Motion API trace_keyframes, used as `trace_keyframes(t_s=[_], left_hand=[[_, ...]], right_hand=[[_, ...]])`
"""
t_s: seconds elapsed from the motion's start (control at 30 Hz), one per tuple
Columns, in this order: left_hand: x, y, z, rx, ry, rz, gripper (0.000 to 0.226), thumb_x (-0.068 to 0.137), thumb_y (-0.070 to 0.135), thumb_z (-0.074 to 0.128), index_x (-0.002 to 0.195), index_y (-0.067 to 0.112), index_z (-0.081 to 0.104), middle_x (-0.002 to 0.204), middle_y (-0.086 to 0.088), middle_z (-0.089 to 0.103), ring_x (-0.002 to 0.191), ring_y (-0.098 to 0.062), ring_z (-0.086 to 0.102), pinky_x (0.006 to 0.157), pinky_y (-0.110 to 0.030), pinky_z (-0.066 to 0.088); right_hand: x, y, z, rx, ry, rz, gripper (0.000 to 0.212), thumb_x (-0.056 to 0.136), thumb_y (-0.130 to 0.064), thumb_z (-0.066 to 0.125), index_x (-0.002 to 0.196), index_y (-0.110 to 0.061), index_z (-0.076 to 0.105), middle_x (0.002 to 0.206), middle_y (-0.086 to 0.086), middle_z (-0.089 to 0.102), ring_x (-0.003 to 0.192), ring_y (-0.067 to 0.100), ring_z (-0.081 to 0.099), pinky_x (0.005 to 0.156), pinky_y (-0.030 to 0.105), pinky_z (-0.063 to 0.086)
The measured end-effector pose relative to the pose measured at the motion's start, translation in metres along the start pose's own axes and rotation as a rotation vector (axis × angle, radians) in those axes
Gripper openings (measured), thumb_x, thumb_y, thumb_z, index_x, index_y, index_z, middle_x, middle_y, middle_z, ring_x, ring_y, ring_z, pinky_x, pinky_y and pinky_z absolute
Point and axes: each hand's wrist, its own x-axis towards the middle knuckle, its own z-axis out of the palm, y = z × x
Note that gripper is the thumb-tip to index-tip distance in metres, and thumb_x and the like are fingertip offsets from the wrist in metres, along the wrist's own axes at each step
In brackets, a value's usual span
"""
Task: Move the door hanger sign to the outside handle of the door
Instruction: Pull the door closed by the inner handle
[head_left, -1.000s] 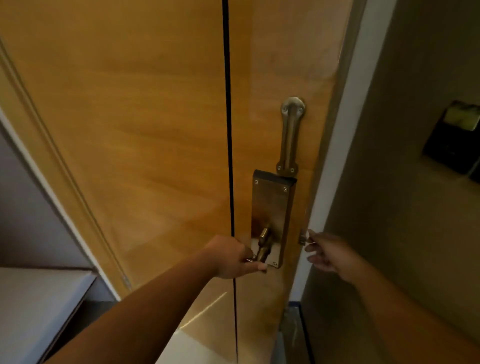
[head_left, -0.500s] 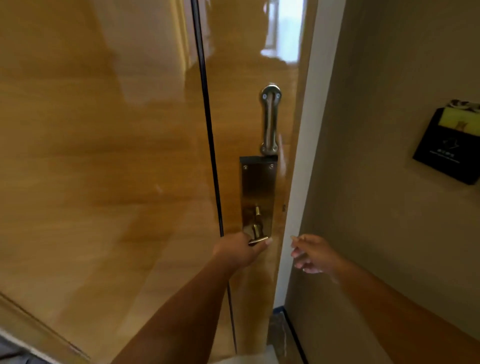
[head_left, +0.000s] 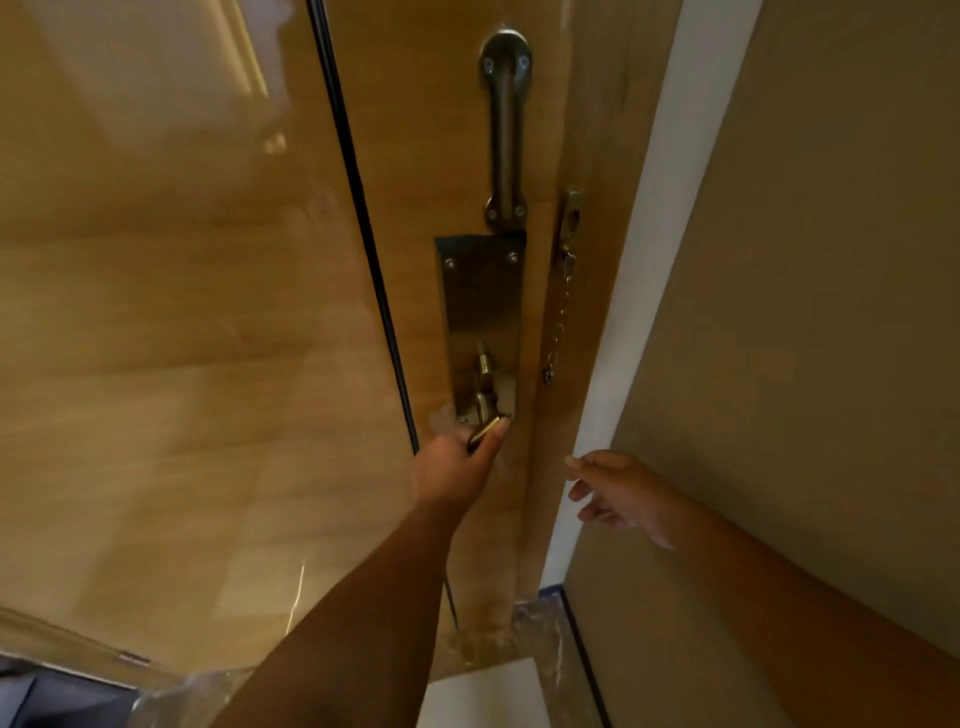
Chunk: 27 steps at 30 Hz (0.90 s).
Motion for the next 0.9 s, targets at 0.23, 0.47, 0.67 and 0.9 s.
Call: trace_keyframes(t_s=[0.23,0.47,0.67,0.9], left_hand=[[0.041,-0.007,0.009,-0.004,-0.015,-0.054,0.063,0.071,0.085,0.035,0.049,0.026,0.041,0.047,0.007,0.042,0.049,-0.02,0.047,0.049,-0.03,0.034],[0.06,-0.013,0.018,0.043,0.048,-0.047,0.06,0.066,0.086,0.022,0.056,0.03,0.045,0.05,0.007,0.047,0.052,-0.02,0.054,0.049,-0.029,0.037],[0.062,-0.015,0.019,0.047,0.075,-0.07,0.074,0.058,0.094,0.015,0.061,0.029,0.052,0.052,0.006,0.053,0.054,-0.019,0.056,0.051,-0.033,0.043],[0.064,-0.019,0.018,0.05,0.052,-0.069,0.09,0.059,0.096,0.017,0.065,0.019,0.063,0.054,-0.001,0.06,0.053,-0.019,0.058,0.051,-0.035,0.049]], right_hand=[[0.035,-0.012,0.0,-0.084,-0.092,-0.075,0.031,0.079,-0.056,0.059,0.077,-0.027,0.067,0.075,-0.003,0.069,0.06,0.009,0.066,0.05,0.022,0.049],[0.066,-0.02,-0.001,-0.111,-0.127,-0.08,0.033,0.081,-0.056,0.057,0.086,-0.025,0.067,0.08,-0.001,0.071,0.061,0.007,0.067,0.05,0.019,0.049],[0.082,-0.029,0.006,-0.13,-0.149,-0.064,0.032,0.084,-0.053,0.055,0.091,-0.024,0.066,0.087,0.002,0.07,0.069,0.013,0.067,0.058,0.024,0.051],[0.063,-0.035,0.019,-0.188,-0.205,-0.09,0.03,0.086,-0.053,0.053,0.09,-0.026,0.065,0.09,0.0,0.069,0.073,0.013,0.065,0.059,0.022,0.051]])
